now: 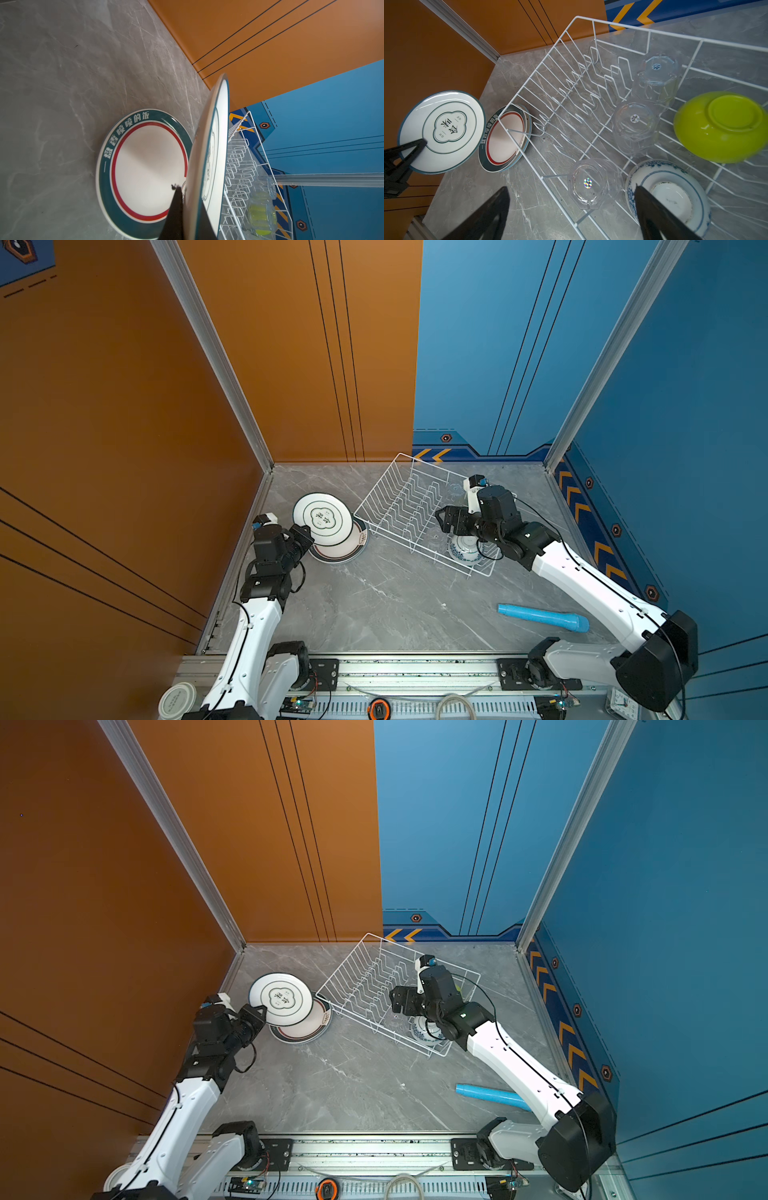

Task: Unload the mixed dishes from the dish rack
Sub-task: 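Open the right gripper and carry the plate with the left gripper onto the stack, then release the white plate with the left gripper while right gripper enters the rack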

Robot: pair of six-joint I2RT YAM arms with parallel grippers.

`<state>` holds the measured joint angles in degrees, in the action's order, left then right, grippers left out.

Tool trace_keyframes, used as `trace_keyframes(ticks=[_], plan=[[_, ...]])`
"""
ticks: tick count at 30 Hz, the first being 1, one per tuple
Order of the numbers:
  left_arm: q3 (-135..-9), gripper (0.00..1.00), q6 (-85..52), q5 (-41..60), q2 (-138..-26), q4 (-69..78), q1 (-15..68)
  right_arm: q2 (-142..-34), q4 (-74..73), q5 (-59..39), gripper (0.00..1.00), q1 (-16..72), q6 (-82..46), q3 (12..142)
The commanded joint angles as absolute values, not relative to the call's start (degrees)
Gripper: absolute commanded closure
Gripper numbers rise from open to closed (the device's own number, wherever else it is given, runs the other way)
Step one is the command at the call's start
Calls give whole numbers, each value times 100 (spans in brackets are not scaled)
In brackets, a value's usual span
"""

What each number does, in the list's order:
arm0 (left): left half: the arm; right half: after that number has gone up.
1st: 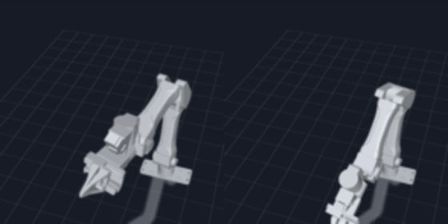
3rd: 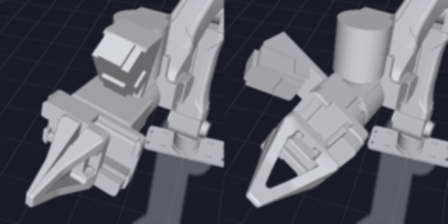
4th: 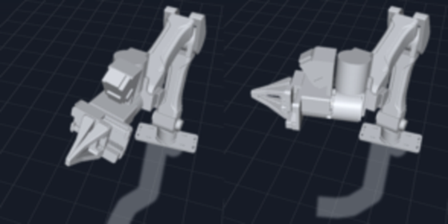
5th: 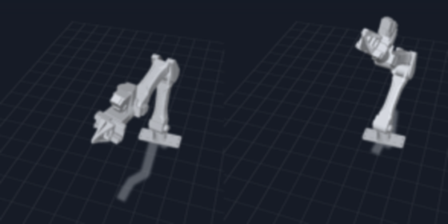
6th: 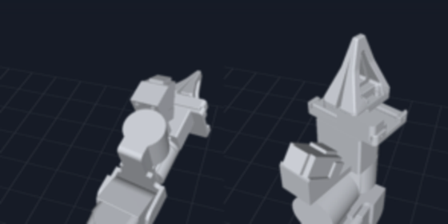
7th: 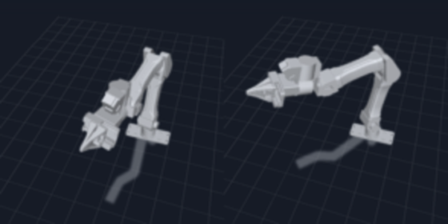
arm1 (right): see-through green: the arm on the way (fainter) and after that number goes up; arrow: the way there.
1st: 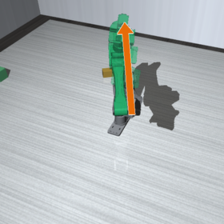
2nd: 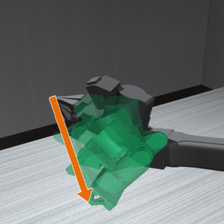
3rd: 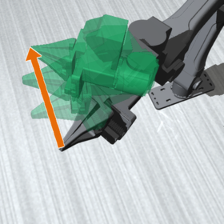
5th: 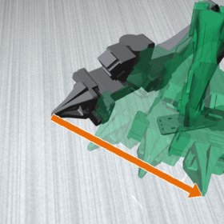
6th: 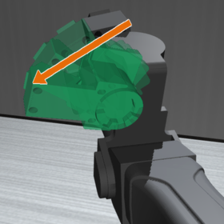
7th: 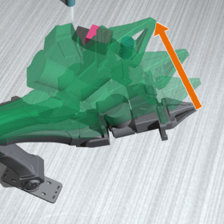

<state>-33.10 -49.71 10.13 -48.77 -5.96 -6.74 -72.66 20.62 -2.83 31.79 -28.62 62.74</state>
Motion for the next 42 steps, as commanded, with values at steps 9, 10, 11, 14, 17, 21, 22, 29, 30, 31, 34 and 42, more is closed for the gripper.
trace_keyframes(ticks=[9, 10, 11, 14, 17, 21, 22, 29, 30, 31, 34, 42], plan=[[-2980, 100, -5074, 1084, -5462, -372, -818, -7272, 2230, -53, 4, 3145, -2724, 6067], [-2895, 100, -5180, 1149, -5551, -149, -811, -7283, 2228, -45, 4, 3155, -2725, 6057], [-2859, 100, -5249, 1197, -5623, -17, -791, -7286, 2235, -45, 3, 3155, -2731, 6045], [-2909, 100, -5258, 1318, -5884, 171, -678, -7292, 2226, -86, 3, 3163, -2744, 6008], [-2936, 100, -5295, 1429, -6116, 327, -600, -7303, 2224, -92, 3, 3172, -2760, 5998], [-3000, 100, -5343, 1576, -6380, 530, -486, -7370, 2224, -88, 3, 3190, -2794, 5993], [-3036, 100, -5318, 1601, -6451, 529, -452, -7394, 2230, -88, 3, 3198, -2793, 5998], [-3145, 92, -5275, 1852, -6881, 528, -365, -7513, 2234, -53, 2, 3229, -2778, 6037], [-3162, 84, -5195, 1927, -6914, 529, -349, -7536, 2232, -57, 2, 3230, -2769, 6039], [-3202, 71, -5109, 1996, -6946, 471, -343, -7549, 2249, -70, 3, 3232, -2748, 6051], [-3497, 37, -4681, 2015, -6996, -280, -278, -7626, 2383, 19, 3, 3267, -2699, 6109], [-3907, 2, -4096, 1826, -6939, -1487, -14, -7813, 2577, 184, 4, 3388, -2559, 6212]])
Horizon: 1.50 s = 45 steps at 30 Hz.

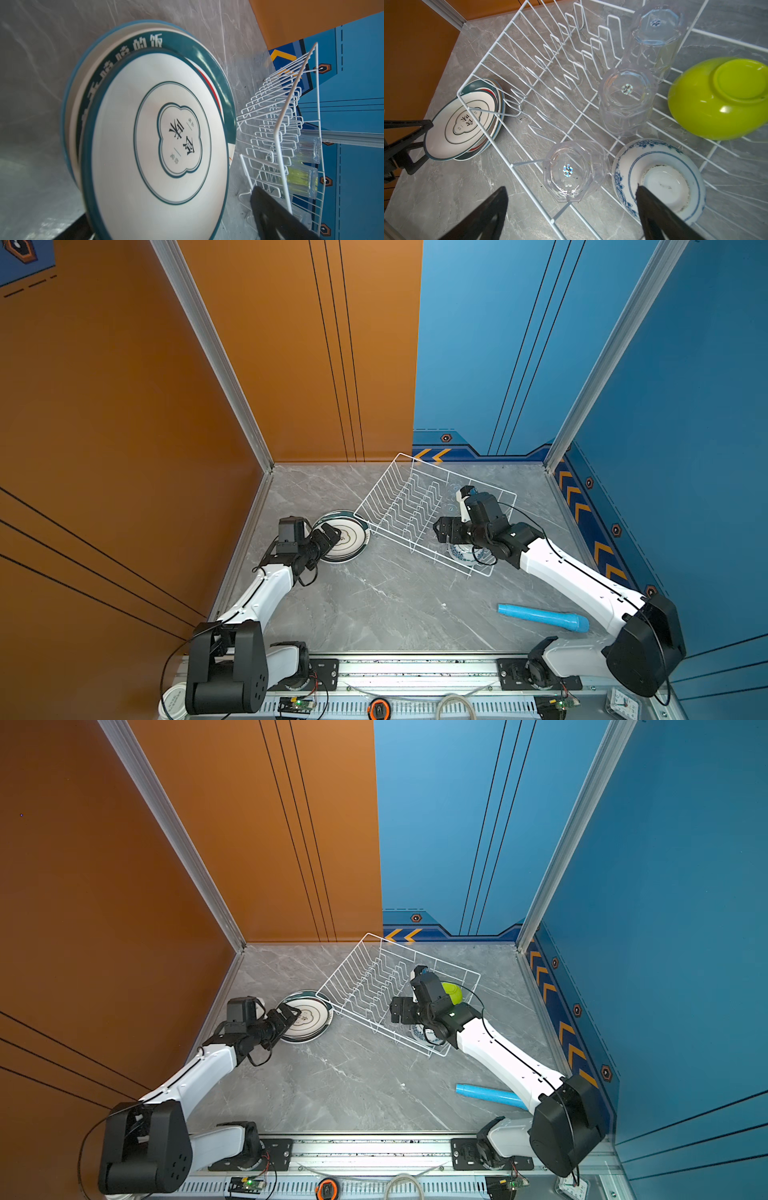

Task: Unload the mixed dishes from the dish rack
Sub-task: 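Release the white plate with the left gripper while right gripper enters the rack, then grasp a clear glass in the rack with the right gripper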

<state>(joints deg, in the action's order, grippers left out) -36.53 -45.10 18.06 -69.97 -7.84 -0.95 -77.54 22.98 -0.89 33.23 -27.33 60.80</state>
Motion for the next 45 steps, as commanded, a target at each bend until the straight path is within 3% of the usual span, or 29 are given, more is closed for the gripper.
trace_keyframes(ticks=[1, 9, 28, 45], plan=[[-3963, 2, -4040, 1766, -6938, -1608, 0, -7824, 2632, 263, 4, 3413, -2526, 6238], [-4406, 2, -3649, 1304, -6923, -2595, 318, -8121, 3219, 1235, 2, 3783, -2185, 6575], [-4411, 2, -3756, 1028, -6349, -2566, 659, -8299, 3085, 451, 1, 3929, -2447, 6510], [-4624, 2, -3665, 989, -5889, -2082, 687, -9004, 3190, 522, 4, 3652, -2807, 7252]])
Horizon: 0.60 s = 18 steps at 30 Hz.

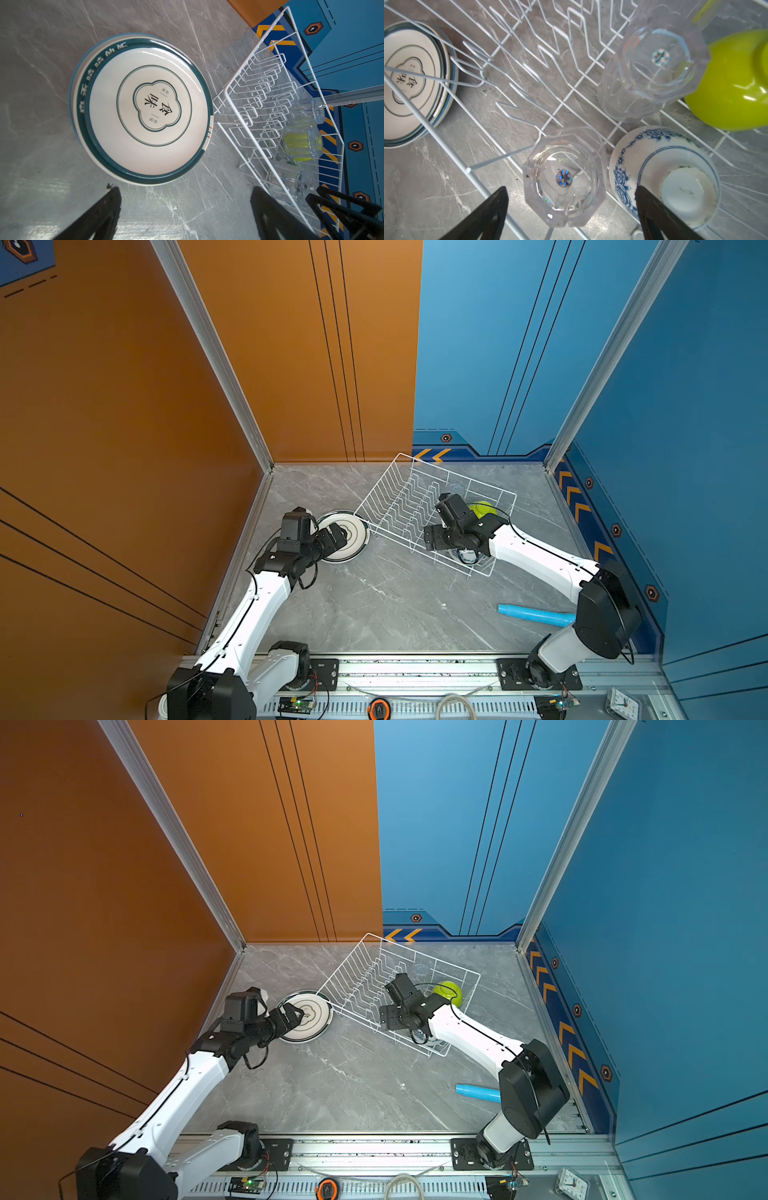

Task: Unload the mixed dishes from the dish rack
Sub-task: 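Grasp a clear glass in the rack with the right gripper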

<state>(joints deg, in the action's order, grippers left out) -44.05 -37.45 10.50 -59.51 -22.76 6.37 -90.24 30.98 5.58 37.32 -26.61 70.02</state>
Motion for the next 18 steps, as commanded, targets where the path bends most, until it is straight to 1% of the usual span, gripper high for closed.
trace_keyframes(ticks=[1, 6, 10, 12, 15, 18], plan=[[-4661, 2, -3690, 985, -5881, -2035, 714, -9024, 3190, 536, 5, 3611, -2827, 7276], [-4658, 2, -3856, 1026, -5878, -1709, 861, -9363, 3258, 258, 7, 3434, -2990, 7444], [-4641, 2, -3842, 899, -5921, -1514, 1009, -9587, 3277, 1, 6, 3528, -3134, 7440], [-4662, 2, -3823, 834, -5978, -1474, 1020, -9676, 3282, -13, 4, 3600, -3173, 7427], [-4739, 2, -3780, 835, -6098, -1397, 1025, -9848, 3377, 18, 4, 3686, -3173, 7506], [-4863, 2, -3740, 913, -6247, -1320, 1033, -10062, 3645, 270, 7, 3771, -3172, 7633]])
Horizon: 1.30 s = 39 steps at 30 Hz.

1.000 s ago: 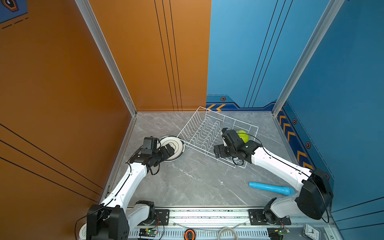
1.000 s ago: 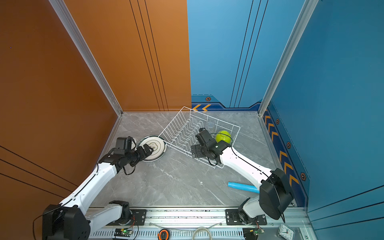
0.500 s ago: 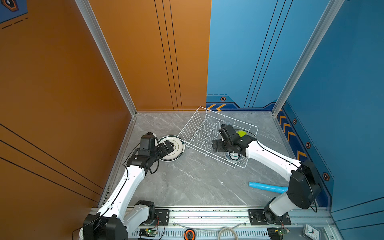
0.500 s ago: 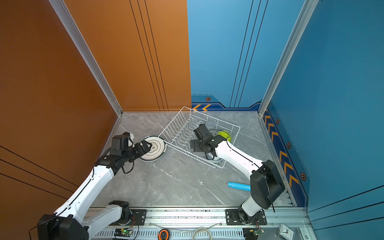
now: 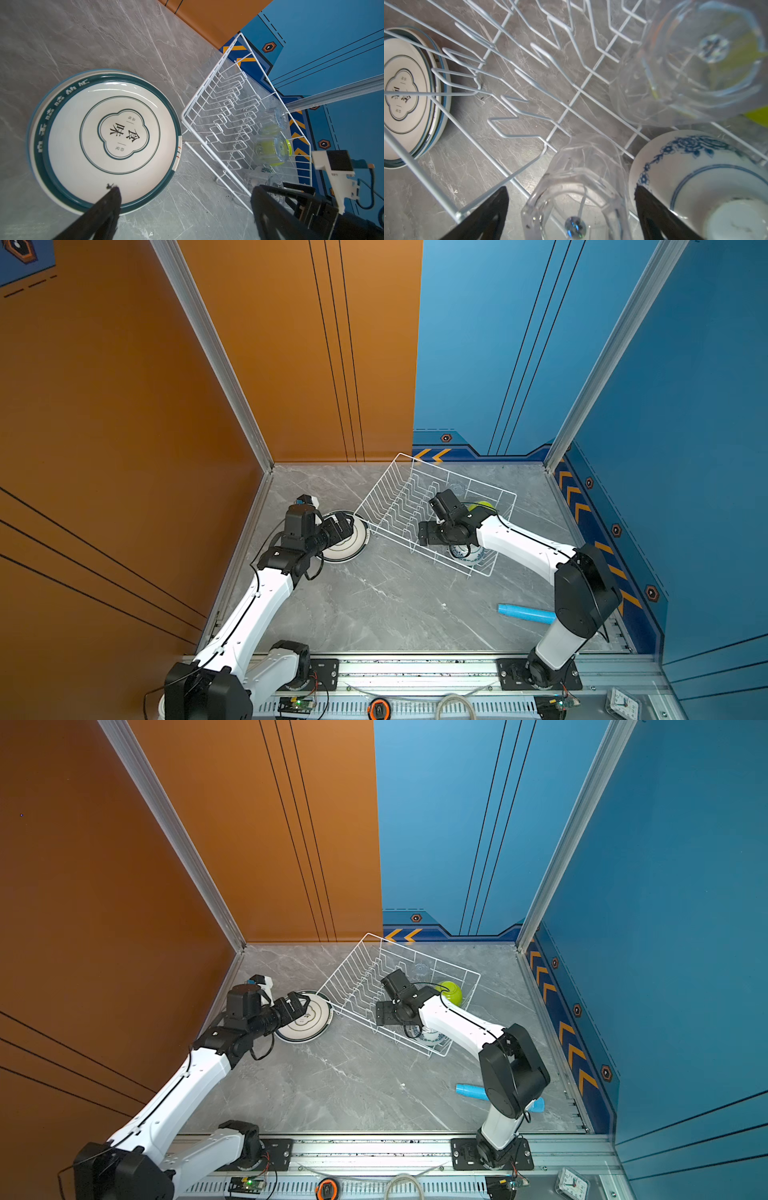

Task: Unload the mixed dishes from the dish rack
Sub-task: 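Grasp a clear glass in the rack with the right gripper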

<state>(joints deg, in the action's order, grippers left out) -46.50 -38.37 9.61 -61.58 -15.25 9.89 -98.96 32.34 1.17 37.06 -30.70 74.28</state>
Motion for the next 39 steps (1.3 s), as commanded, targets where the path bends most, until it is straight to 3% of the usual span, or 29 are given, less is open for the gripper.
trace_keyframes(ticks=[1, 10, 14, 27, 39], plan=[[-4907, 2, -3744, 964, -6302, -1297, 1031, -10125, 3742, 315, 9, 3798, -3160, 7674], [-4983, 2, -3799, 1123, -6494, -1236, 1199, -10154, 4113, 829, 22, 3980, -3360, 7662], [-4969, 2, -3858, 1301, -6584, -1231, 1340, -10232, 4114, 931, 35, 3981, -3359, 7664], [-5278, 2, -3899, 1178, -7209, -952, 1907, -9879, 4177, 443, 56, 3940, -3340, 7809], [-5546, 2, -4195, 1044, -7106, -522, 2030, -8978, 3678, 165, 54, 3542, -3416, 7527]])
